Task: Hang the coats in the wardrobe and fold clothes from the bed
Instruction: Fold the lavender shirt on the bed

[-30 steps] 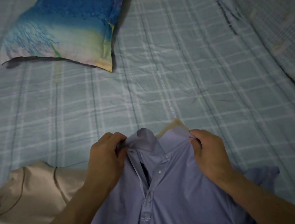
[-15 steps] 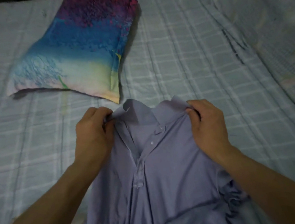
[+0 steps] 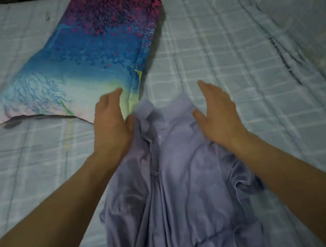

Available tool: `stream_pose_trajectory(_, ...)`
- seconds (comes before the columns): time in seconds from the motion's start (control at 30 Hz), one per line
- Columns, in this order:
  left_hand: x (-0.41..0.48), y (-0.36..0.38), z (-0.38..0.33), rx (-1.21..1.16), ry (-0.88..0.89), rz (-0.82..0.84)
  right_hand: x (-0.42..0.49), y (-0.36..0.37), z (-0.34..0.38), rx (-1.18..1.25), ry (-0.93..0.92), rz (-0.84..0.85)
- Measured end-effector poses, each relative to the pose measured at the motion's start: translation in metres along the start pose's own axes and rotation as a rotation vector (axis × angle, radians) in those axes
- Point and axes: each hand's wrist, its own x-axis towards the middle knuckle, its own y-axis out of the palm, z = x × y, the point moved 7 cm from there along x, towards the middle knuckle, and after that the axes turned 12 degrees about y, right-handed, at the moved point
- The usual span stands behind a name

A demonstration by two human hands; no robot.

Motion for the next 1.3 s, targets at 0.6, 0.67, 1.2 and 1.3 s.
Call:
stream_pose_trajectory(0.6,-0.229,-0.017,-0.09,-0.032,0.152,0.405,-0.213,0.039,-0.057,-0.166,-0.178,0.358)
stream_pose_trajectory(0.67,-0.255,-0.02,-0.105,-0.05,0.154,0.429,-0.239,0.043,-0.06,-0.225,-0.252,0.399)
stream_pose_trajectory(1.2,-0.459,-0.032,-0.176,-0.002,0.149,0.785,-0.397,0.077,-0.118,-0.432,-0.443,0.529)
stream_pose_trajectory(1.3,-0.482,-0.031,-0.183,0.097,0.18,0.812,-0.41,0.077,-0.124,-0.389,-0.426,0.491)
